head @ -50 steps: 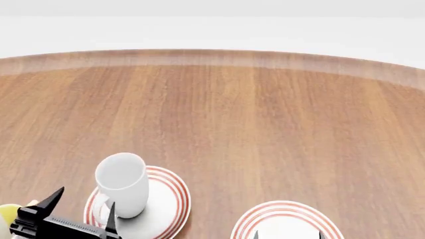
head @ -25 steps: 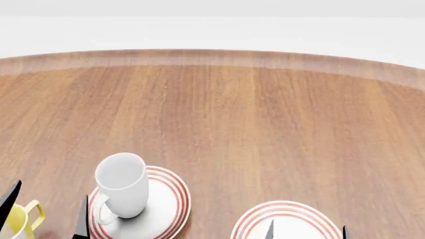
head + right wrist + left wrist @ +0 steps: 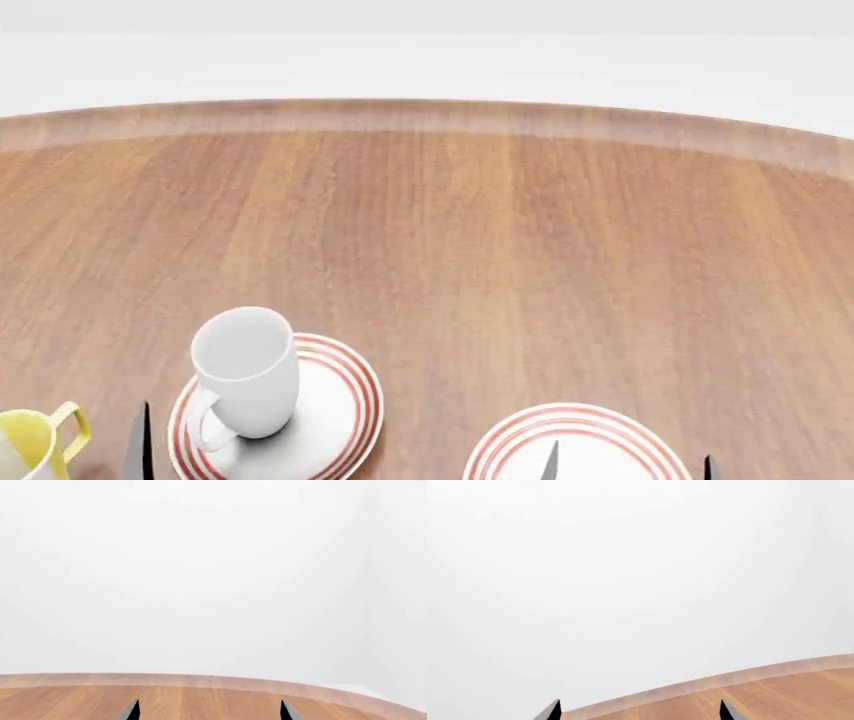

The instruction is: Put the white mug on the left plate.

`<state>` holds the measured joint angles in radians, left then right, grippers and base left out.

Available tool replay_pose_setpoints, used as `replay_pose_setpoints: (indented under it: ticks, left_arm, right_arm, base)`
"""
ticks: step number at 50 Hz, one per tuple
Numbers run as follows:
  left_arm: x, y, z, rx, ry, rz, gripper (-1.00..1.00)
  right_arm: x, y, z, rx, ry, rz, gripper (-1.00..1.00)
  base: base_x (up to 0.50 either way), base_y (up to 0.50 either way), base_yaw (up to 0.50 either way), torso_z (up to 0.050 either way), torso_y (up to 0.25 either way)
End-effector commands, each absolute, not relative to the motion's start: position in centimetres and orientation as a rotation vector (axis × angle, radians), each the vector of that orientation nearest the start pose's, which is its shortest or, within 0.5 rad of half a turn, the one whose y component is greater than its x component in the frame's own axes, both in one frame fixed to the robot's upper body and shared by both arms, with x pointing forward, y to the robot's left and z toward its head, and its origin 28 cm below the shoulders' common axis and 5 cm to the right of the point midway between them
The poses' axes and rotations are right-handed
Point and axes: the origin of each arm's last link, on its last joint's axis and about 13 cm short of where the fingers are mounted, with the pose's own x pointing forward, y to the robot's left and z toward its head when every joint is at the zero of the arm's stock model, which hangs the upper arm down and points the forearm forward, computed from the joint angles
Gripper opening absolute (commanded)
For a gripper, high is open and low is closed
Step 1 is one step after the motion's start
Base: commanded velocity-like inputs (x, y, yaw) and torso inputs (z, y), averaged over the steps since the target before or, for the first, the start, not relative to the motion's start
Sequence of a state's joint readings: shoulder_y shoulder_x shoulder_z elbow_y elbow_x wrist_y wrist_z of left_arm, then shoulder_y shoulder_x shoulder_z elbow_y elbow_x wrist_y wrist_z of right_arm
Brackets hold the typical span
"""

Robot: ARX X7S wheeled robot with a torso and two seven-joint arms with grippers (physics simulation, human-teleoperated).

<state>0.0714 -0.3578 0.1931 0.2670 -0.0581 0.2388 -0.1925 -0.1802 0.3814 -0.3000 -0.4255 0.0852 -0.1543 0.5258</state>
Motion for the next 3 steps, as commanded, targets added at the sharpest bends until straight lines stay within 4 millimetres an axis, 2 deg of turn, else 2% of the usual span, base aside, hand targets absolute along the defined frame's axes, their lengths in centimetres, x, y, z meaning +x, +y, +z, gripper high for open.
replay_pose_setpoints:
  ticks: [1,3]
  left_arm:
    - [18.93,23.27,7.24,0.191,-0.418,-0.097,1.00]
    - [18.93,23.26,7.23,0.190,-0.418,-0.098,1.00]
  right_arm:
    - [15.99,-10.16,7.12,-0.072,-0.348,-0.103,1.00]
    - [15.98,-10.15,7.11,-0.072,-0.347,-0.102,1.00]
  base:
    - [0.00,0.00,0.00,0.000,0.000]
    - [0.00,0.00,0.00,0.000,0.000]
